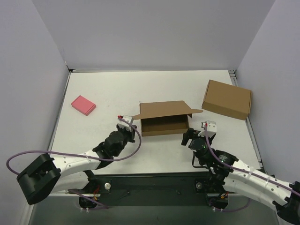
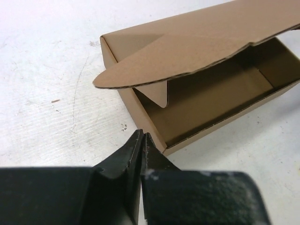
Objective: Fold the paper box
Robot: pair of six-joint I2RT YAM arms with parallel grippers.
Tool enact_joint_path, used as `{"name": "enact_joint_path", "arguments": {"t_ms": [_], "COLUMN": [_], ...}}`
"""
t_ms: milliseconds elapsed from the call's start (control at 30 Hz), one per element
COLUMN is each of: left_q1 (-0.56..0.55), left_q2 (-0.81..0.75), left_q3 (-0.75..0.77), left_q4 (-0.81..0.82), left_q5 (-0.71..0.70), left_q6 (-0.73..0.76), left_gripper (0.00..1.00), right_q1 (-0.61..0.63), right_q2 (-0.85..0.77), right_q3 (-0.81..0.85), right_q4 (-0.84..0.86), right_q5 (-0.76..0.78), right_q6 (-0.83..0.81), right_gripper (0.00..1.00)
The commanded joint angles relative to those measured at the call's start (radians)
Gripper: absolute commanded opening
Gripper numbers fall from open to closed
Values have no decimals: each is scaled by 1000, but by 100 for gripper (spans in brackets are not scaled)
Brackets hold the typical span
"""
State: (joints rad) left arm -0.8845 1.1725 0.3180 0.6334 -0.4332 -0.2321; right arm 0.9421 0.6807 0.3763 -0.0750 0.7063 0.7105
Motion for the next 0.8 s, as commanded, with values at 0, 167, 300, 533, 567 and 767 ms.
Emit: {"name": "enact_joint_path", "arguments": {"t_ms": [0, 167, 300, 533, 567, 767], "left_q1": [-8, -10, -8, 30, 44, 226], "left_q2": [-123, -345, -551, -528, -498, -226], "left_q3": [-37, -80, -56, 286, 378, 575], "left_q4": [-90, -247, -430, -693, -711, -609], "left_q5": [24, 8, -30, -66, -44, 293], "left_q6": [-7, -39, -56, -21, -12, -70], "left_gripper": [20, 50, 65, 79, 79, 80], "right_q1": [24, 29, 26, -84, -118, -372], "right_q2": [-133, -271, -293, -45, -6, 302], "right_q3": [-27, 15, 104, 395, 473, 654], "right_q4": [-153, -169, -154, -138, -138, -89], "right_q5": [73, 45, 28, -173, -233, -629], "right_q6": [0, -156, -278, -422, -419, -376], "right_gripper": [74, 71, 74, 80, 80, 80]}}
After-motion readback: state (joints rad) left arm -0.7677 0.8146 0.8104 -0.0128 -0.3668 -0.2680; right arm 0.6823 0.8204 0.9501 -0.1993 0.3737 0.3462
